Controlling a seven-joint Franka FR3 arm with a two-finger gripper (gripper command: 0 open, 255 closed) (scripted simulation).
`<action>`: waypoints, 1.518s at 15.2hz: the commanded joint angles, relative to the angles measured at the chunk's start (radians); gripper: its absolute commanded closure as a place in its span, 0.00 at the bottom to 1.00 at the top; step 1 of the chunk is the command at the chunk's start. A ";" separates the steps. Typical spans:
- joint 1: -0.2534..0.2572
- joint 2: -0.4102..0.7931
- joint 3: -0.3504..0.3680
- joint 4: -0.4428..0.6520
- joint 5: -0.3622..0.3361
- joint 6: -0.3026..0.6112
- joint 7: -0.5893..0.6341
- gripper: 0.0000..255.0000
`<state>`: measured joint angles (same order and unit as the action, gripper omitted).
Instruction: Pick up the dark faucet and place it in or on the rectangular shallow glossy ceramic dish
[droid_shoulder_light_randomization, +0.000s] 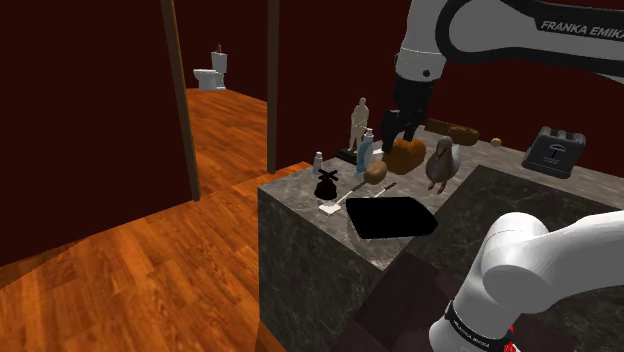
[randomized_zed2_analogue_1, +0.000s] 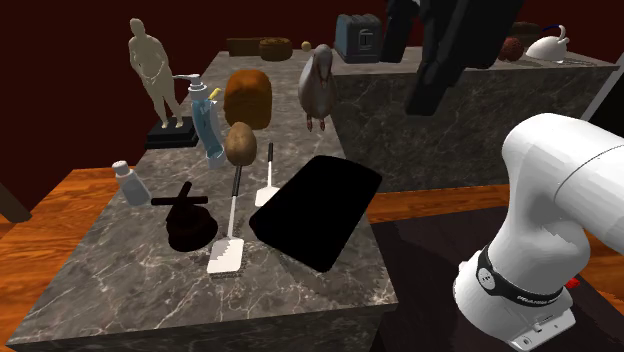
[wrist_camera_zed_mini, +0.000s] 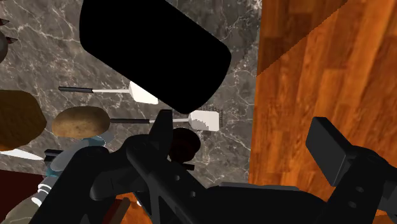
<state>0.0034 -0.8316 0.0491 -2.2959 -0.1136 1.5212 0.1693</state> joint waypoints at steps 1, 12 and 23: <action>0.000 0.000 0.000 0.000 0.000 0.000 0.000 0.00; -0.055 0.342 -0.036 0.012 -0.073 0.279 0.028 0.00; -0.105 0.746 -0.072 0.178 -0.140 0.466 0.064 0.00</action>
<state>-0.0977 -0.1235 -0.0198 -2.1441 -0.2485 1.9805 0.2312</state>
